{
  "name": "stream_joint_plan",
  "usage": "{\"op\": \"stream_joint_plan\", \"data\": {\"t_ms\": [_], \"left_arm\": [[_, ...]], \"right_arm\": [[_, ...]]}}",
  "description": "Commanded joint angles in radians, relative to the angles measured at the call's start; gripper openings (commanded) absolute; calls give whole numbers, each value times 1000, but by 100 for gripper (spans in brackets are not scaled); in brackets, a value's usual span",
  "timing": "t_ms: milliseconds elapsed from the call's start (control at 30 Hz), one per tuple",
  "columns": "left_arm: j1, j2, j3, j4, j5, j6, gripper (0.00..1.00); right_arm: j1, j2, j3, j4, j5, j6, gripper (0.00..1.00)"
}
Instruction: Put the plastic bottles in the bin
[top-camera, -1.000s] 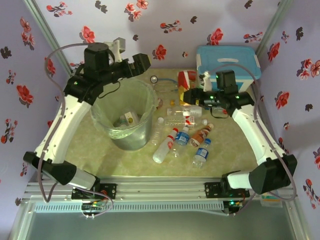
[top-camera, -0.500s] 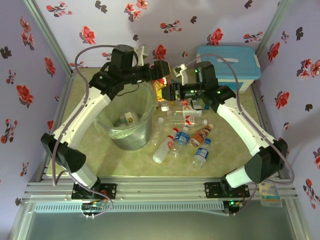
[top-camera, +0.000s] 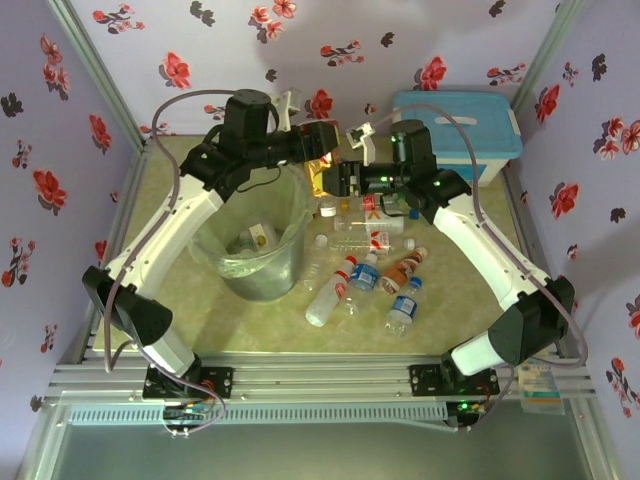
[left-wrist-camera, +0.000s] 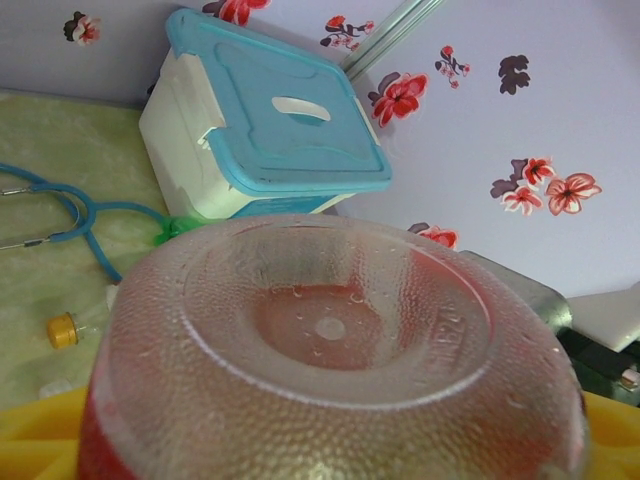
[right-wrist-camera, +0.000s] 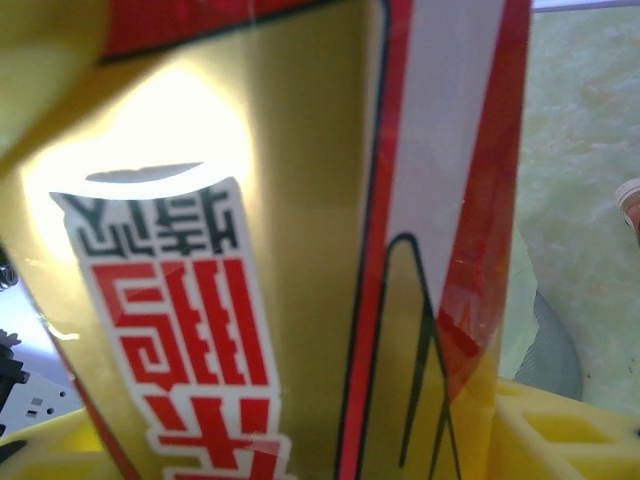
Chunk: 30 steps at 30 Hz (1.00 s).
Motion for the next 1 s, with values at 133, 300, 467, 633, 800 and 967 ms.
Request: {"op": "stream_joint_plan", "data": {"t_ms": [133, 300, 467, 633, 800, 967], "left_arm": [[6, 26, 41, 43, 20, -16, 67], [30, 24, 73, 23, 20, -1, 67], [85, 0, 144, -36, 23, 43, 67], [211, -94, 127, -14, 131, 51, 65], [335, -178, 128, -266, 94, 189, 56], [337, -192, 100, -523, -114, 340, 37]], "right_arm": [[-5, -41, 6, 31, 64, -22, 98], [-35, -90, -12, 49, 113, 2, 99], [-124, -179, -103, 129, 144, 76, 99], [-202, -238, -179, 118, 219, 97, 99], [-231, -251, -216, 54, 317, 89, 99], [-238, -227, -206, -101, 517, 72, 99]]}}
